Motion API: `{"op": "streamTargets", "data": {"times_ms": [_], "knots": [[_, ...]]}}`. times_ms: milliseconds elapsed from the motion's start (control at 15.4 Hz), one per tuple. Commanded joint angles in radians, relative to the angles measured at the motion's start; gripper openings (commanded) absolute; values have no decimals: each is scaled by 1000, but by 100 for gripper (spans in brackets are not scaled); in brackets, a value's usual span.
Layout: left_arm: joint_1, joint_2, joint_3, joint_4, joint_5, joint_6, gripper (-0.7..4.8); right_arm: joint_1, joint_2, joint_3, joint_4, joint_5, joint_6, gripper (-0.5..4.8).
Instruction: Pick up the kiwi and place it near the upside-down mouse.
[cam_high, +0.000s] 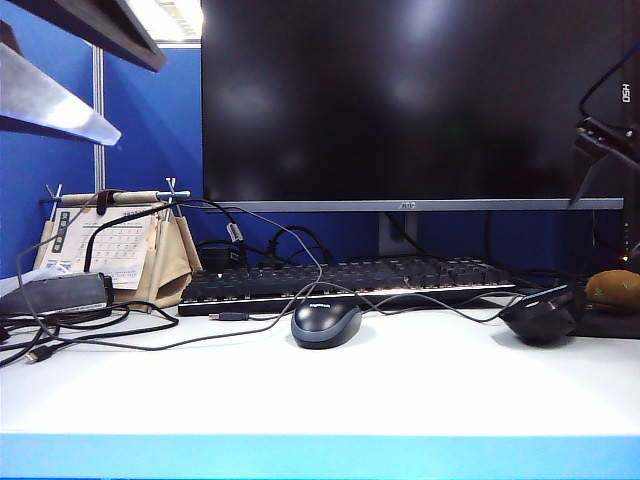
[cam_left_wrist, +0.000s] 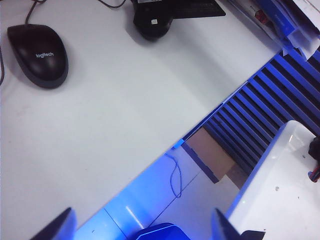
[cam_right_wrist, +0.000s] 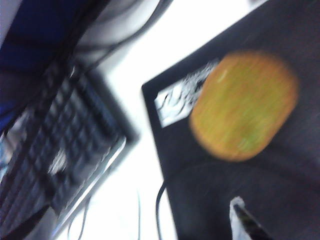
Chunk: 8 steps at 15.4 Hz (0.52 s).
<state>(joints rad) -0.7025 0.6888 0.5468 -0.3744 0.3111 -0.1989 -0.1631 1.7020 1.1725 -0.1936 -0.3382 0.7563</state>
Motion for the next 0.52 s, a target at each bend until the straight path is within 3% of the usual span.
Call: {"op": "streamTargets", "data": {"times_ms": [65, 388, 518], "knots": [[0, 0, 3, 2, 7, -22, 355, 9, 11, 1, -50, -25, 8, 479], [0, 0, 3, -59, 61, -47, 355, 8, 25, 1, 21, 97, 37, 479], [0, 0, 3, -62, 60, -50, 355, -2, 56, 2, 62, 93, 37, 479]]}}
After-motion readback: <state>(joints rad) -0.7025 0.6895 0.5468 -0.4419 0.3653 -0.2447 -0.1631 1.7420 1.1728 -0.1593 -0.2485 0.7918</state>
